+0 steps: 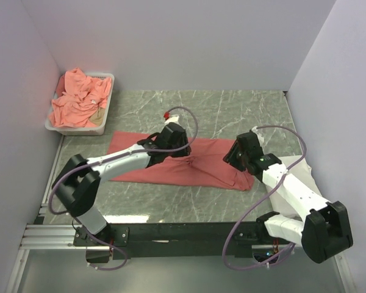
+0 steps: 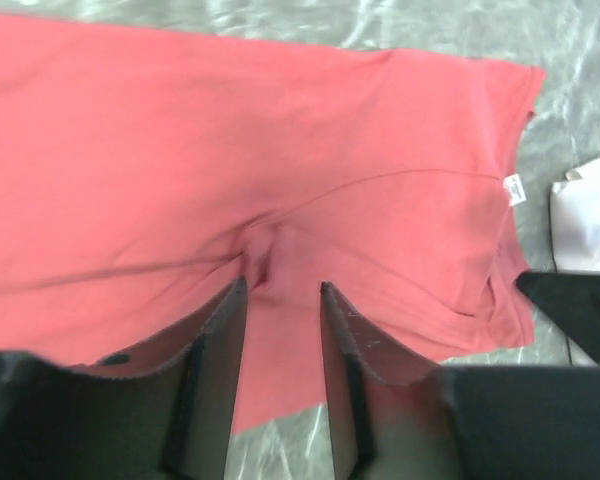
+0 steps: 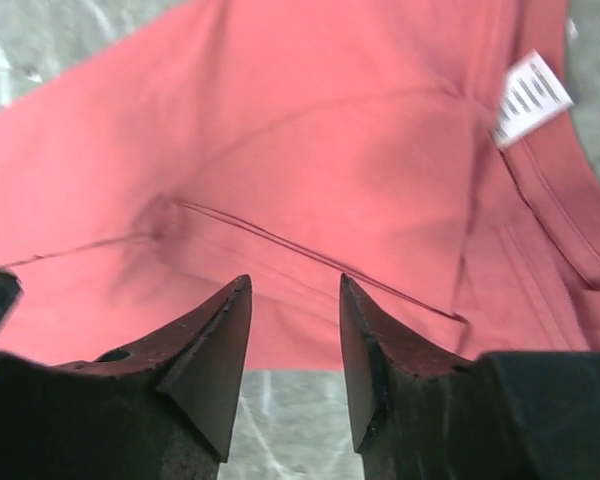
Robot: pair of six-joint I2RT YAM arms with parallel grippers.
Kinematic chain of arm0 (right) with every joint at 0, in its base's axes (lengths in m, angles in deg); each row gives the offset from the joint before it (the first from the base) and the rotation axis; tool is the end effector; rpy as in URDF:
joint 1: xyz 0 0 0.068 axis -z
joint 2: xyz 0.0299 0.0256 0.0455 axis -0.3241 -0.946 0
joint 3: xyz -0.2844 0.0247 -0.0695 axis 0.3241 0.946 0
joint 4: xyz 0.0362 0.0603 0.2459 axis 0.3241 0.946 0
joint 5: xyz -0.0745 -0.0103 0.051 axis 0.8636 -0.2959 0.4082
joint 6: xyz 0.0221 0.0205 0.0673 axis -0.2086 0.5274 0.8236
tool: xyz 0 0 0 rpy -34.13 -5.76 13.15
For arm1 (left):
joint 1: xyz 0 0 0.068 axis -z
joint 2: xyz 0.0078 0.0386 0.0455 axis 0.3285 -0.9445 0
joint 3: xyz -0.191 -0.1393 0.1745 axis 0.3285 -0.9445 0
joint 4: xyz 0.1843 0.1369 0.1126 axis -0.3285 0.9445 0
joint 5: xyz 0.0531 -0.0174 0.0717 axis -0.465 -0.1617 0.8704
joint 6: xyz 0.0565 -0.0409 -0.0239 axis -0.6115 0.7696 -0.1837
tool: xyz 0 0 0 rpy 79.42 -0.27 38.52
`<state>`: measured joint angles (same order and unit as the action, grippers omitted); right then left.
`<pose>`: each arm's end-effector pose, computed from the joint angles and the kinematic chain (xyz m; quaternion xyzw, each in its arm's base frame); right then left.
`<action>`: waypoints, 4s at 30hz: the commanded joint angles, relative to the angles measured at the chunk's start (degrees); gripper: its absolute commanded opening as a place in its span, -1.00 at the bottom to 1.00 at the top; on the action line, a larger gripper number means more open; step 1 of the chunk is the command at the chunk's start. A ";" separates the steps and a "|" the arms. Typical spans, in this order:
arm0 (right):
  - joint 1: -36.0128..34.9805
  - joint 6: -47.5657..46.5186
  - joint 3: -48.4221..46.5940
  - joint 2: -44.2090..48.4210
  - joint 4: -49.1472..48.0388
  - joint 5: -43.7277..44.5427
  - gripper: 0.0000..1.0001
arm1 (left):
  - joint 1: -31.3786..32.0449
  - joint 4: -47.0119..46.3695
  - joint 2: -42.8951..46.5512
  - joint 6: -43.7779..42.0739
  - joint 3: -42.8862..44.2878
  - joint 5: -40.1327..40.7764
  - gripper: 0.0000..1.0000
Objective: Fold and stack the t-shirts
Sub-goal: Fold the tshirt
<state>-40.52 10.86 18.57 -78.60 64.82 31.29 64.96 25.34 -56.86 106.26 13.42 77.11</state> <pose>0.2161 0.0789 0.2257 0.2200 0.9059 0.1628 0.3231 0.2743 -0.2681 0.2441 -0.0171 0.9013 -0.2500 0.3533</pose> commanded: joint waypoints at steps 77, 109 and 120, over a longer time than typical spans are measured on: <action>3.50 -12.51 -64.01 -51.69 11.88 -7.31 0.04 | 3.96 11.08 12.52 9.22 -14.35 -1.55 -0.54; 6.57 -20.24 -77.68 -73.20 19.50 -3.80 -0.11 | 12.76 0.98 -9.71 17.84 -3.37 -8.30 -0.77; 7.89 -23.67 -86.58 -78.31 18.29 -8.72 -0.10 | 10.12 -5.34 -18.86 20.13 7.44 -15.43 -0.69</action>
<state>-32.87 -10.89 -67.00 -156.21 83.38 23.29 75.86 23.02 -74.71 125.45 17.66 64.54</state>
